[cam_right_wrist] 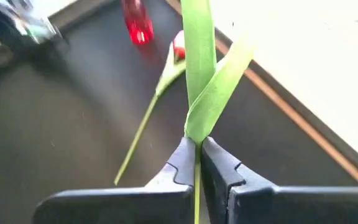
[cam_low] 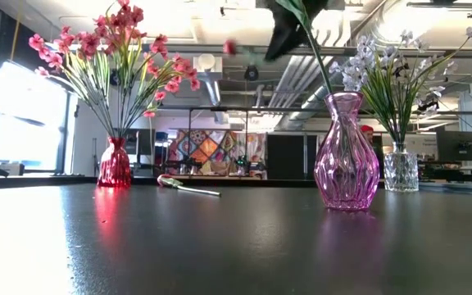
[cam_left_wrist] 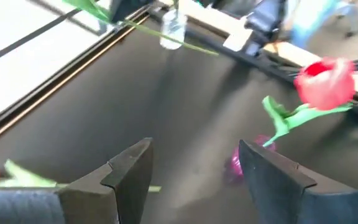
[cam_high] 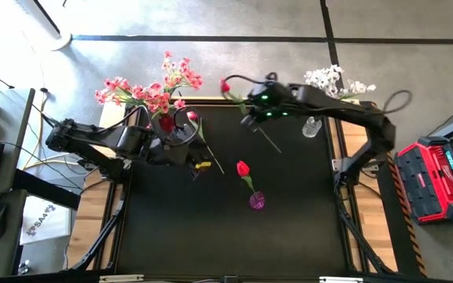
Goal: Sort flowers into vase by color
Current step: Put the right red tulip into the purple flower vase
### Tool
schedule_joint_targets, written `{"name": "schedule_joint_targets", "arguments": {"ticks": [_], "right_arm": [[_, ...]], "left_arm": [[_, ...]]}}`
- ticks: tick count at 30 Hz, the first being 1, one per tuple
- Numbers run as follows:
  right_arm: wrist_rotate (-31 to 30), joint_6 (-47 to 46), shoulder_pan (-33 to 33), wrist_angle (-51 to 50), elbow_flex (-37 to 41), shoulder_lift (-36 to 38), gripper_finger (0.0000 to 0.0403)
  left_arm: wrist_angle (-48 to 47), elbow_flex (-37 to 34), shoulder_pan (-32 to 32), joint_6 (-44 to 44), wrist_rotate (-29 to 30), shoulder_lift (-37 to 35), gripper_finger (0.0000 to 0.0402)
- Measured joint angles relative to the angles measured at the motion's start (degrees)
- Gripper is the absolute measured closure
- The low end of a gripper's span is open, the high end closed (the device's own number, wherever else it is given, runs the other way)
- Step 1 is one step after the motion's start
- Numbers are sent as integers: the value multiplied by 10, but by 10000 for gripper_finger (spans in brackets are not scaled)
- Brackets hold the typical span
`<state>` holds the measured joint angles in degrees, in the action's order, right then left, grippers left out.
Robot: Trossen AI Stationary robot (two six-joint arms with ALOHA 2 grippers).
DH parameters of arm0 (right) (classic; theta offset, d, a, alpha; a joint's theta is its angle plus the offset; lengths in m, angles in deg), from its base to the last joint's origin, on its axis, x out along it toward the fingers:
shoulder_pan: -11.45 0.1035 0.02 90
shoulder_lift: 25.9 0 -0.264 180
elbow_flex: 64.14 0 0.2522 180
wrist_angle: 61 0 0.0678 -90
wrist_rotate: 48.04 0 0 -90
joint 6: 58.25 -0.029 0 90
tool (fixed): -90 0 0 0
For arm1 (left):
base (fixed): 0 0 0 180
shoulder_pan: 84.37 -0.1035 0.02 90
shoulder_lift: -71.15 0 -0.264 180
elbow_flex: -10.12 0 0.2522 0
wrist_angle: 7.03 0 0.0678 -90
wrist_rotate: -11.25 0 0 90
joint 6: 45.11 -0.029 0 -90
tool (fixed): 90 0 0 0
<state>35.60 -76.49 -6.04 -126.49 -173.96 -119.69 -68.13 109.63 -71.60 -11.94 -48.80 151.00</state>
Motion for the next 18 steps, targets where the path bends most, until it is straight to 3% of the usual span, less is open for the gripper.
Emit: {"name": "schedule_joint_targets", "arguments": {"ticks": [4,9,18], "right_arm": [[-51,2,23,1,0,55,402],[-121,25,87,12,0,112,403],[-259,67,230,53,-1,142,403]], "left_arm": [[71,0,-15,-82,-44,0,177],[163,0,-30,-141,-55,0,177],[304,0,-73,-202,-85,12,177]]}}
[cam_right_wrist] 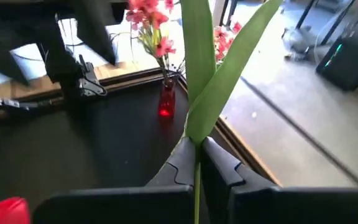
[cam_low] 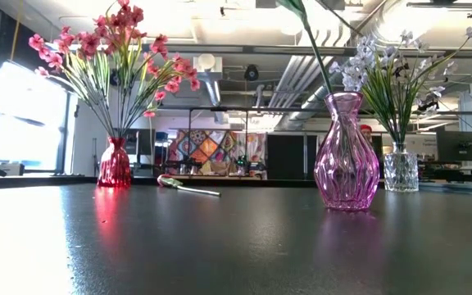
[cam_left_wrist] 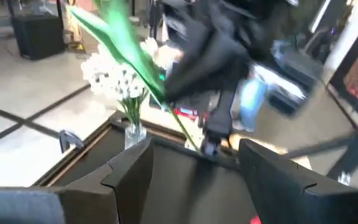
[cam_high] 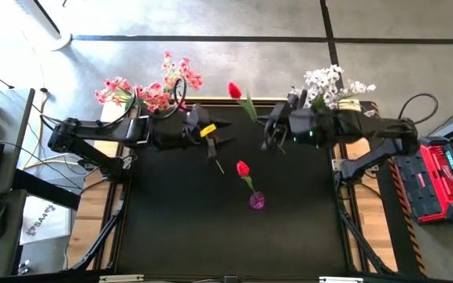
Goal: Sort flowers into vase by color
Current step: Put the right red tulip into the purple flower vase
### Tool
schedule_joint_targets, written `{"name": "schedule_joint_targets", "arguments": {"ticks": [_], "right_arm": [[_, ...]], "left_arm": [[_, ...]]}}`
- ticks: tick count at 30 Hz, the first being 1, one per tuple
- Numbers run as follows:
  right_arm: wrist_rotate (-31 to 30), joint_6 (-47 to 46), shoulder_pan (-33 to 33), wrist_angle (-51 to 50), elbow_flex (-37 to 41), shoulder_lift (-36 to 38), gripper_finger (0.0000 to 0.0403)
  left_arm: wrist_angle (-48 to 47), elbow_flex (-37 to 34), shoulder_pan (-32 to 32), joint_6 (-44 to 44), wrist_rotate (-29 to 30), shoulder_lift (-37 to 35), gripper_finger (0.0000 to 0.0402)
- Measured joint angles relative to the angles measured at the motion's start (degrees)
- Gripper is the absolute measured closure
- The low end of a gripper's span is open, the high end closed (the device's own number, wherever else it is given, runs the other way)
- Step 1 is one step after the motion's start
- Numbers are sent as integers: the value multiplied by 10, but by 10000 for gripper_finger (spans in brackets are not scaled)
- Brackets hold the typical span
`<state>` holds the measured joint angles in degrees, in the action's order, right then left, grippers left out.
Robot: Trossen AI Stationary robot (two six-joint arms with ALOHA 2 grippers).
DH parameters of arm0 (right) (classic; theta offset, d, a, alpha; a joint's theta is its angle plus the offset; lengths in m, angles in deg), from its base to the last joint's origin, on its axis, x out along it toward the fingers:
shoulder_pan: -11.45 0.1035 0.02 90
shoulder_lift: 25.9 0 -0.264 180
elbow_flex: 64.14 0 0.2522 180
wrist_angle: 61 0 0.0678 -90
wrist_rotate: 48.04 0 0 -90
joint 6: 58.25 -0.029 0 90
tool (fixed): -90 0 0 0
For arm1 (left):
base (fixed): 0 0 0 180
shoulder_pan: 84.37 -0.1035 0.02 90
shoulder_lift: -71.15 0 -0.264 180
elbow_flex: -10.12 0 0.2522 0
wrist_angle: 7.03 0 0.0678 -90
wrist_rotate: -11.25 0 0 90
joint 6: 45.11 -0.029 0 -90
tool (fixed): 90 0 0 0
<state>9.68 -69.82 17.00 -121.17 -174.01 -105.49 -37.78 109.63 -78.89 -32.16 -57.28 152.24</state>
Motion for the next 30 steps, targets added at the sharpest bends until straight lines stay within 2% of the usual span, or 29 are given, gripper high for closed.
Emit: {"name": "schedule_joint_targets", "arguments": {"ticks": [4,8,15,17,22,26,30], "right_arm": [[-63,20,54,9,0,-4,403],[-99,26,90,19,0,-6,403],[-125,40,122,32,0,-14,403],[-133,40,126,30,0,-15,403],[-153,40,135,36,0,-14,403],[-170,39,142,39,0,-14,403],[-147,9,141,38,0,-14,399]], "left_arm": [[46,0,-16,-7,-8,11,177],[111,0,-23,-50,-35,26,177],[234,0,-22,-129,-108,62,178],[238,0,-22,-131,-108,64,185],[244,1,-25,-122,-95,68,241],[246,1,-25,-124,-91,68,311],[244,1,-25,-139,-91,68,383]]}}
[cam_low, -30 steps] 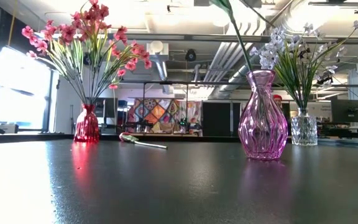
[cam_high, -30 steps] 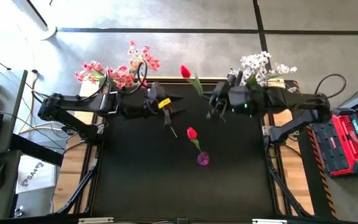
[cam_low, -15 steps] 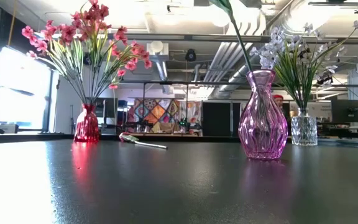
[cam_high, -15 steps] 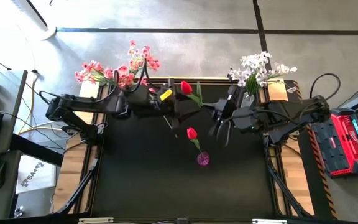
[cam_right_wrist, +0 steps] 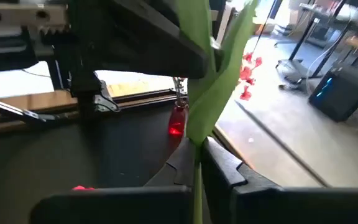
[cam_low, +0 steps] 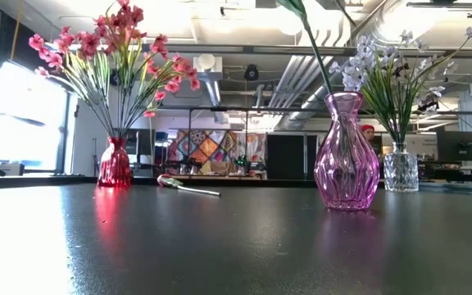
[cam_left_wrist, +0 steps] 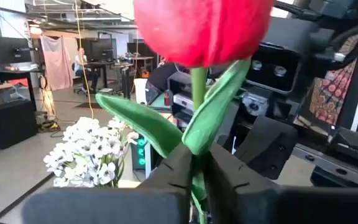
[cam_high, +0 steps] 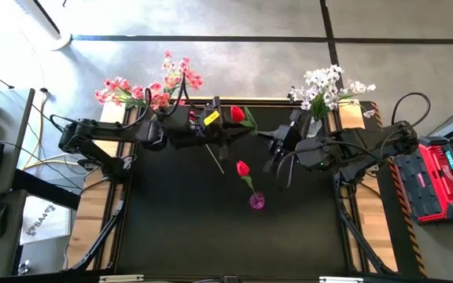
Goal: Sort flowers into vase by color
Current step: Put the right red tulip into the purple flower vase
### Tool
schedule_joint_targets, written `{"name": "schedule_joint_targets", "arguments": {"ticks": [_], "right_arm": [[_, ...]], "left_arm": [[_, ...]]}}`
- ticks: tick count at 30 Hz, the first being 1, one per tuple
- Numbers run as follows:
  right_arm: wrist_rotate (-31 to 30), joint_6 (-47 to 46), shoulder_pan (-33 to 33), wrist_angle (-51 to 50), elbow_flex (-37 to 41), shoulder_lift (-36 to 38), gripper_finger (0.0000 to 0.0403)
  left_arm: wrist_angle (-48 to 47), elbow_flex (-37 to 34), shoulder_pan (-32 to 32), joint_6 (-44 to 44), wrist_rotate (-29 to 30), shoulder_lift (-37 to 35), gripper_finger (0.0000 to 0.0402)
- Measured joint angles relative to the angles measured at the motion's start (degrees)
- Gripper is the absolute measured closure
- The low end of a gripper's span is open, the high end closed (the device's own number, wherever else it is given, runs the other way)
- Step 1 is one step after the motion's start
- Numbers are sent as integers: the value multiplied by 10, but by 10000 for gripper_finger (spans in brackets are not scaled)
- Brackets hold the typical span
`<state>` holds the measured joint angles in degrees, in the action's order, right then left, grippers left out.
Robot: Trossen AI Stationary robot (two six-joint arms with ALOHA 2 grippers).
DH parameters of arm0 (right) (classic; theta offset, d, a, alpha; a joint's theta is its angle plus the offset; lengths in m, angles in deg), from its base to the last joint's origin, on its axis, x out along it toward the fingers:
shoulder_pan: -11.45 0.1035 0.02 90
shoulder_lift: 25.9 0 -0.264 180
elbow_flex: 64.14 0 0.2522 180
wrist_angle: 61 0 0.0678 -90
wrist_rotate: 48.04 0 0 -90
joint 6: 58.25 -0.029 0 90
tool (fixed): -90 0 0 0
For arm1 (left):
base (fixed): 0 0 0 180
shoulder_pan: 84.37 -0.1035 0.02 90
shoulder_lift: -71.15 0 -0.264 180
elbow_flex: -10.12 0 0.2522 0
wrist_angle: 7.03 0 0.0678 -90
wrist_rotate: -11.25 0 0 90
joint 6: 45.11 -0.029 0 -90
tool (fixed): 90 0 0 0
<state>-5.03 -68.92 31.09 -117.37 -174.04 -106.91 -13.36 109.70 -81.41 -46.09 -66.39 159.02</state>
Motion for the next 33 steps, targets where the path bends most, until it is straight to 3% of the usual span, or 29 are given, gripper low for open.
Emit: {"name": "schedule_joint_targets", "arguments": {"ticks": [7,14,19,33], "right_arm": [[6,-123,0,-55,0,4,327],[9,-346,6,-234,0,55,259],[9,-401,18,-281,0,82,257],[10,-397,25,-282,0,87,274]], "left_arm": [[-19,0,0,5,-2,-4,393],[-70,0,1,42,-92,-16,398],[-66,0,6,39,-173,-9,400],[-96,0,17,49,-176,67,401]]}}
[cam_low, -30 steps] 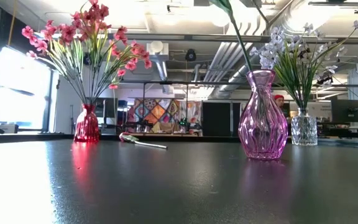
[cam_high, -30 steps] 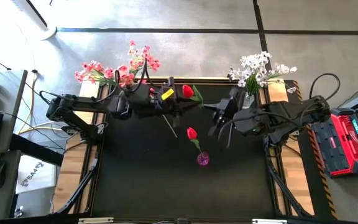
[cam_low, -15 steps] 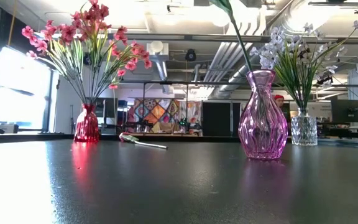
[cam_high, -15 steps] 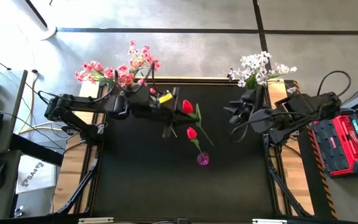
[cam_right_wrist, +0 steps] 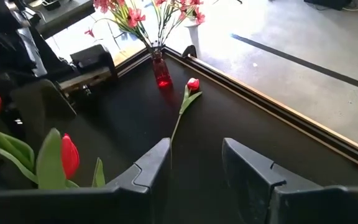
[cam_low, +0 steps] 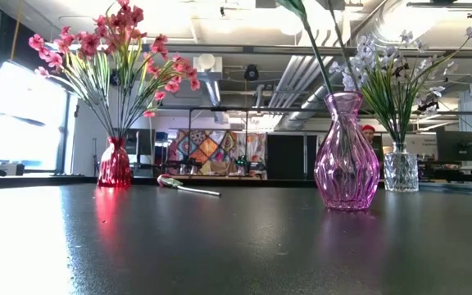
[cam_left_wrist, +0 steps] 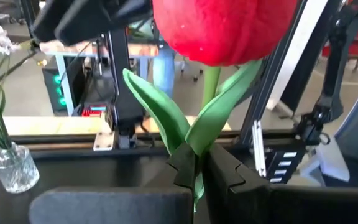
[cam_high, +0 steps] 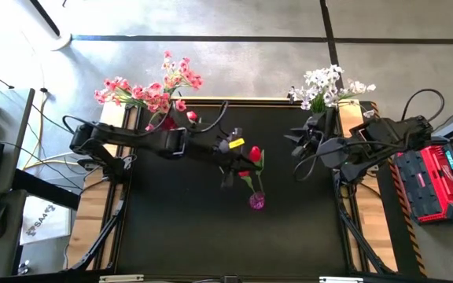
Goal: Sort flowers into vase by color
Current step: Put the right red tulip into the purple flower vase
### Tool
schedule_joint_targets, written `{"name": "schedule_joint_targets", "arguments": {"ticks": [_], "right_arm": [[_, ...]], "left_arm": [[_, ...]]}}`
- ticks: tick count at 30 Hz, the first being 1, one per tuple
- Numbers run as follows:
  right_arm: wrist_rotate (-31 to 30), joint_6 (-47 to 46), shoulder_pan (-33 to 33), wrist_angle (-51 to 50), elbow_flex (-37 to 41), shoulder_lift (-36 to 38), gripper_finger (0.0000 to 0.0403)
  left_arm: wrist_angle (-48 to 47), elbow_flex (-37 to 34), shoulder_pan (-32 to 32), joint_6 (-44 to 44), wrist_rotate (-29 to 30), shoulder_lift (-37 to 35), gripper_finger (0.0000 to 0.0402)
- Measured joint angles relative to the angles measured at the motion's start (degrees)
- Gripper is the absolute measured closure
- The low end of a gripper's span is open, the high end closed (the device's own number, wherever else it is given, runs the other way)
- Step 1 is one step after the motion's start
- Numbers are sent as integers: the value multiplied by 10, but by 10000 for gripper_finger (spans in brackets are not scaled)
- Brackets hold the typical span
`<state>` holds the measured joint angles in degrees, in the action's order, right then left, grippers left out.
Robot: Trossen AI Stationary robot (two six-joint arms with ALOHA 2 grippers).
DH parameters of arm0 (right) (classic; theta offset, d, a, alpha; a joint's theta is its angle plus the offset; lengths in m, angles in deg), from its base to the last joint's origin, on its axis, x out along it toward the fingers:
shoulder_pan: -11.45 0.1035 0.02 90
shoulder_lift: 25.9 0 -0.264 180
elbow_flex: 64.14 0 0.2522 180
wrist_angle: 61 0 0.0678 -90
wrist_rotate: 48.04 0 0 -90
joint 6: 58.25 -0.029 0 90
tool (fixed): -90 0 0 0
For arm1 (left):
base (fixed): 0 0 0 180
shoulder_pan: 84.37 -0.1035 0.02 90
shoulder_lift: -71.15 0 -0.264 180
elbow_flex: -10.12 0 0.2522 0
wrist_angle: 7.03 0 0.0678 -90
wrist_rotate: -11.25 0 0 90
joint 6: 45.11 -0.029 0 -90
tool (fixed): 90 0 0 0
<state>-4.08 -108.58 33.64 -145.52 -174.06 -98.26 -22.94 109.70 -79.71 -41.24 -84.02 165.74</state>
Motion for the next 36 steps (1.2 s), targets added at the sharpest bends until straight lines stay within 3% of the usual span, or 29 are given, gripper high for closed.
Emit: {"name": "schedule_joint_targets", "arguments": {"ticks": [19,36], "right_arm": [[-5,15,0,-18,0,0,274],[-10,9,0,-24,0,0,274]], "left_arm": [[-5,2,2,-16,9,7,401],[-78,37,4,-17,-12,5,401]]}}
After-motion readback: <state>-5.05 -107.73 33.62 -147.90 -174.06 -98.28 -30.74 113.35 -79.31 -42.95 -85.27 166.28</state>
